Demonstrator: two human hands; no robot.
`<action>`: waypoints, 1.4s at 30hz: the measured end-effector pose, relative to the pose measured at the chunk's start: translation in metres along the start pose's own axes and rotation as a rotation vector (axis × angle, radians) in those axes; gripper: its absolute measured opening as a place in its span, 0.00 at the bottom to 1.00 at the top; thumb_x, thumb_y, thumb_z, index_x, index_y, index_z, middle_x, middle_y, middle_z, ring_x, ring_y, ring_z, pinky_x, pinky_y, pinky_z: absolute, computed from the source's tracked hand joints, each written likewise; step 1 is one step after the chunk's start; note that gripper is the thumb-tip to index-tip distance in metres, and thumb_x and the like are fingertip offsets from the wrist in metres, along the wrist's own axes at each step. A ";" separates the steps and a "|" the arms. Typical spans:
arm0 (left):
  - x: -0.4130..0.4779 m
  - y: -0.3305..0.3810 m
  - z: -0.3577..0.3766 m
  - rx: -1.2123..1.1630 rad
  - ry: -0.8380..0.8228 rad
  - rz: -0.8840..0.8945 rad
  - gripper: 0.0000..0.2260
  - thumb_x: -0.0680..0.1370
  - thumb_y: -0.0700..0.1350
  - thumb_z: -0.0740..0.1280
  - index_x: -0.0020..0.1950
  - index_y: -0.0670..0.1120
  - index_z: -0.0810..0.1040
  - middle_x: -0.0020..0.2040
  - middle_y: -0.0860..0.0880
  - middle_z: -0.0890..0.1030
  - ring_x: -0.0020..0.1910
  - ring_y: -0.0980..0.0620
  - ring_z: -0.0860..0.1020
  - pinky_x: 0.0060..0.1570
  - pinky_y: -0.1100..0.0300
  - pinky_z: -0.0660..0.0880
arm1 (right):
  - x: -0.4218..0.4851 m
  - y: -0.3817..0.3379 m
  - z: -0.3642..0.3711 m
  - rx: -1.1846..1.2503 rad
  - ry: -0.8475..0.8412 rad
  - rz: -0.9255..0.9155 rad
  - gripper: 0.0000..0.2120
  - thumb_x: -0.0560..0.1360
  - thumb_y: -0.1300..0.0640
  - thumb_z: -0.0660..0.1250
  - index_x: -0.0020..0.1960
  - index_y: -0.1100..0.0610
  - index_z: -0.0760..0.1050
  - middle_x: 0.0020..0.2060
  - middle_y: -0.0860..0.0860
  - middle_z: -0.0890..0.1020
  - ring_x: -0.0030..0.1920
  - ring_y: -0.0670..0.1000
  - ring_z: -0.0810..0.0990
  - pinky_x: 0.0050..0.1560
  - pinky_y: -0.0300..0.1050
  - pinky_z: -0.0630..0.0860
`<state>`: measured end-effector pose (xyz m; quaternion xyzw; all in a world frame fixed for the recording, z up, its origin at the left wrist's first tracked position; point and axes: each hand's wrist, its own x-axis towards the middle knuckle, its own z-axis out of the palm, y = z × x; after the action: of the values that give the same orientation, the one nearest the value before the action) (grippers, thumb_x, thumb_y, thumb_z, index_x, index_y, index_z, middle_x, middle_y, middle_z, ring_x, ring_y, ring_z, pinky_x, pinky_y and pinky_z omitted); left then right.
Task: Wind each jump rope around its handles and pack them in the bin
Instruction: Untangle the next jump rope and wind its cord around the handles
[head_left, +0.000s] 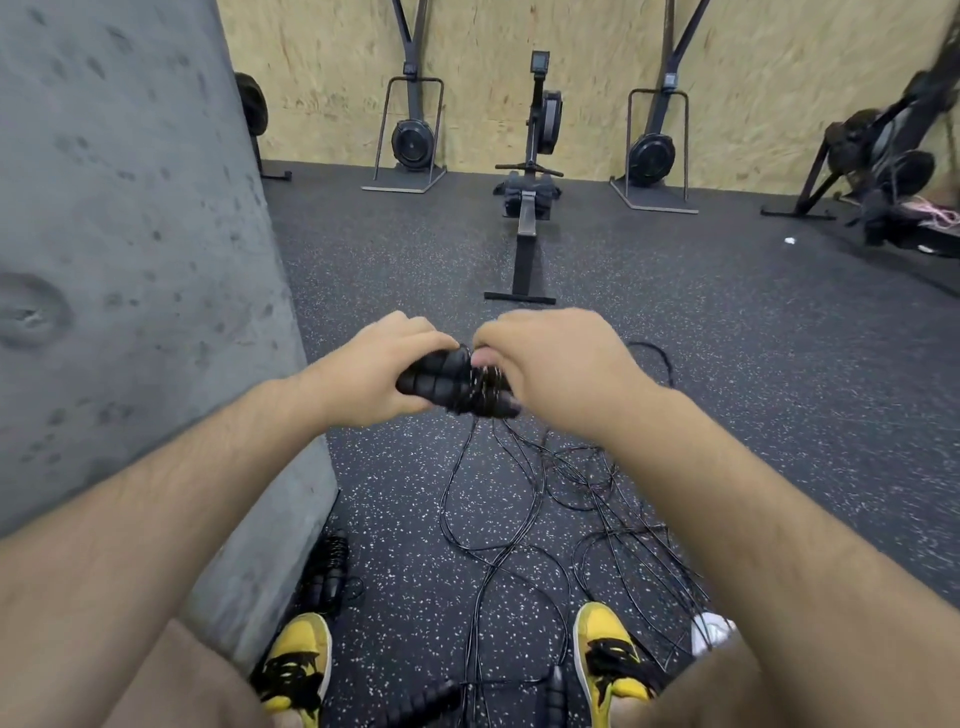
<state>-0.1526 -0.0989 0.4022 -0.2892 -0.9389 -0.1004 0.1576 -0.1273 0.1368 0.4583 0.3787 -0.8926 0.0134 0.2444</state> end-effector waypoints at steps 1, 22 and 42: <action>-0.001 0.007 0.001 -0.028 -0.021 0.032 0.25 0.70 0.53 0.74 0.65 0.52 0.73 0.53 0.53 0.75 0.52 0.48 0.72 0.55 0.45 0.72 | 0.003 0.007 0.002 0.025 0.043 -0.019 0.17 0.83 0.43 0.53 0.55 0.48 0.78 0.49 0.46 0.82 0.49 0.55 0.82 0.41 0.47 0.72; 0.001 0.004 -0.010 -0.090 0.226 -0.237 0.32 0.72 0.53 0.78 0.70 0.42 0.72 0.59 0.44 0.77 0.60 0.41 0.74 0.66 0.47 0.66 | -0.015 -0.040 0.035 0.455 -0.436 0.232 0.11 0.86 0.50 0.50 0.51 0.55 0.65 0.41 0.51 0.73 0.41 0.54 0.73 0.42 0.49 0.67; -0.017 0.046 -0.007 -0.233 -0.106 -0.071 0.25 0.68 0.42 0.76 0.62 0.50 0.72 0.50 0.55 0.72 0.52 0.58 0.68 0.53 0.61 0.70 | 0.010 0.024 0.017 1.058 -0.179 0.337 0.08 0.66 0.60 0.81 0.41 0.57 0.83 0.34 0.57 0.85 0.33 0.56 0.80 0.35 0.47 0.76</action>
<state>-0.1115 -0.0718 0.4072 -0.2768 -0.9375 -0.1990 0.0695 -0.1570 0.1431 0.4516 0.3015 -0.8296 0.4659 -0.0610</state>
